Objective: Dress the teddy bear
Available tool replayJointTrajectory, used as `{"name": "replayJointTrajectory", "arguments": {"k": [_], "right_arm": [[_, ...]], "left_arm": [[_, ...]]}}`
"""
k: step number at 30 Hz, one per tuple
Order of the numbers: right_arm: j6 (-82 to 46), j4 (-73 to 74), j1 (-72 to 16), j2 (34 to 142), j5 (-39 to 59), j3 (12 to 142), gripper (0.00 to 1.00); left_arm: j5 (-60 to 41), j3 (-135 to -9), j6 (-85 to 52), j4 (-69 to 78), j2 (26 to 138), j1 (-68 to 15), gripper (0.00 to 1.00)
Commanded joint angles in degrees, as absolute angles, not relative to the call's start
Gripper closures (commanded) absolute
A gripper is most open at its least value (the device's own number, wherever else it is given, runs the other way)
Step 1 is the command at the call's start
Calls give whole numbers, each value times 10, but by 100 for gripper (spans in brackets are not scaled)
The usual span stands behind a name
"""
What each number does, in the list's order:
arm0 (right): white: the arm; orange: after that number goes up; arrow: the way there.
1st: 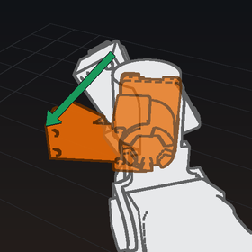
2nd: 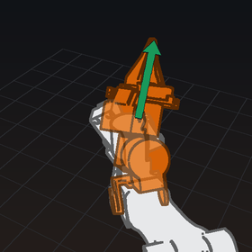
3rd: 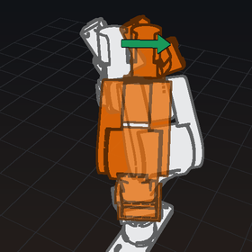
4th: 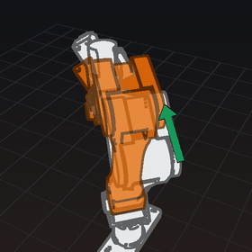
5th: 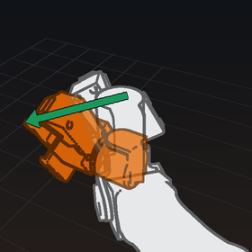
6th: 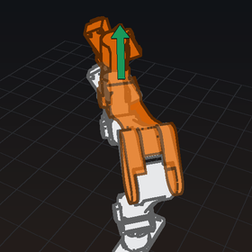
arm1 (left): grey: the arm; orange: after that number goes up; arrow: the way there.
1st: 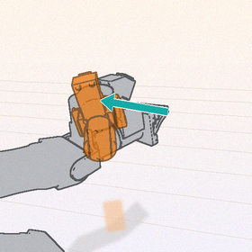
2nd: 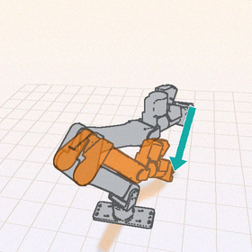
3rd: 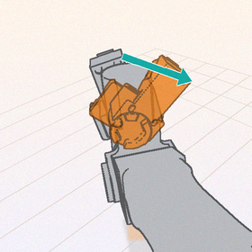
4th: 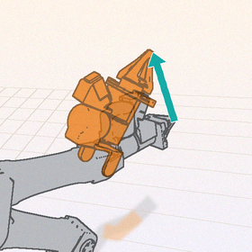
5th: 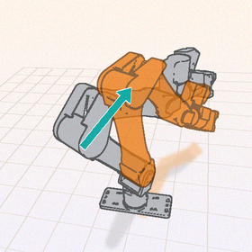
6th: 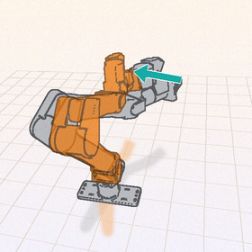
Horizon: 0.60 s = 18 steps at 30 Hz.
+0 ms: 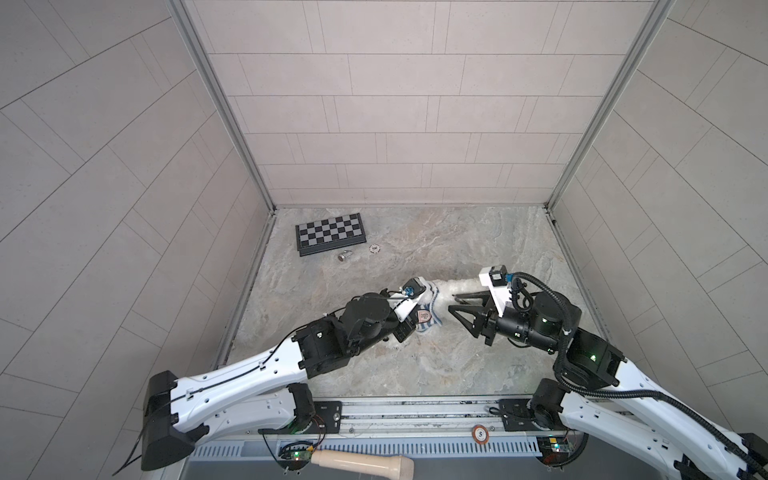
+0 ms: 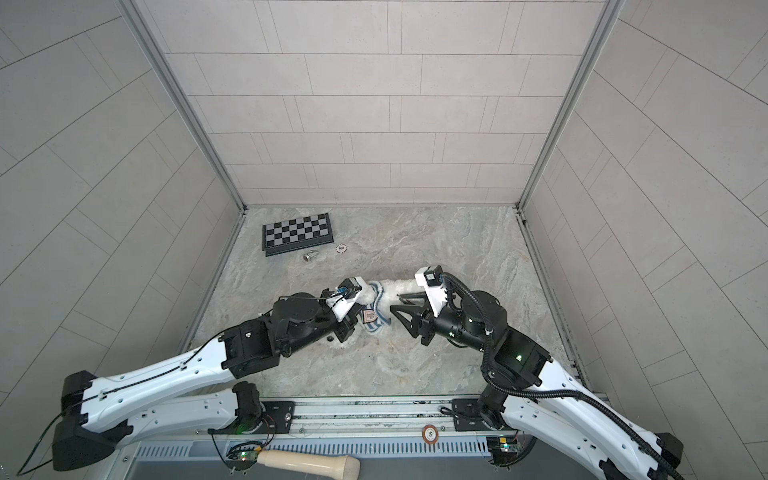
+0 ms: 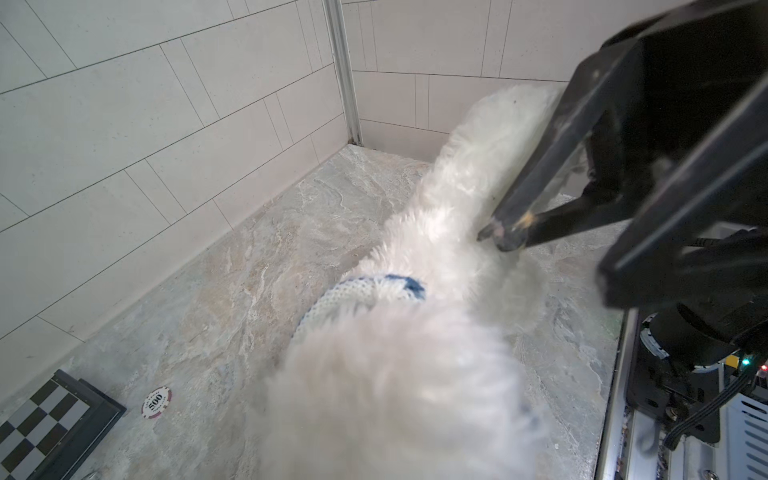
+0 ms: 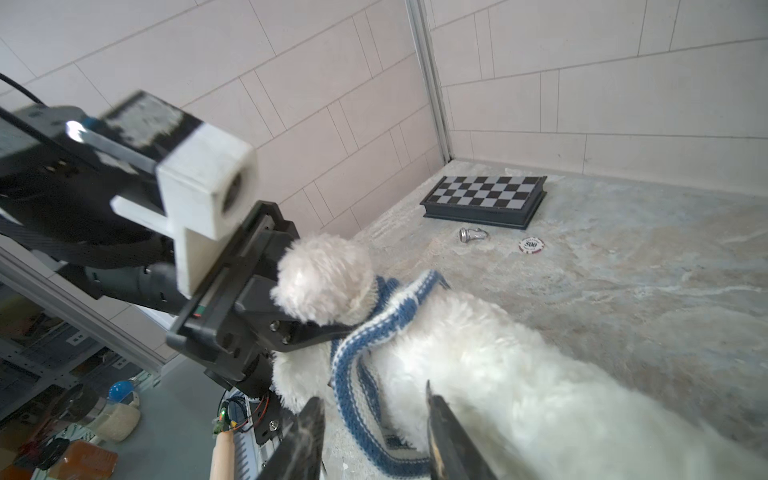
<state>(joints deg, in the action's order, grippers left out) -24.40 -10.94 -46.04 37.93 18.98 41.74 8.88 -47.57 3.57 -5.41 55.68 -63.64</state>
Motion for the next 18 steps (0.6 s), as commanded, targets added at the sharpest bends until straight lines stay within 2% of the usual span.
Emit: {"name": "replayJointTrajectory", "arguments": {"k": [1, 8, 13, 15, 18], "right_arm": [[-243, -104, -472, 398, 166, 417, 58], [-240, -68, -507, 452, 163, 419, 59], [-233, -69, -520, 476, 120, 419, 63], [-233, -78, -520, 481, 91, 420, 69], [-235, -87, -520, 476, 50, 419, 92]], "left_arm": [[106, -489, 13, -28, 557, -634, 100], [122, -507, 12, -46, 582, -634, 100], [117, -507, 11, -40, 588, -634, 100], [107, -507, 12, -36, 587, -634, 100], [110, -505, 15, -39, 584, -634, 100]]}}
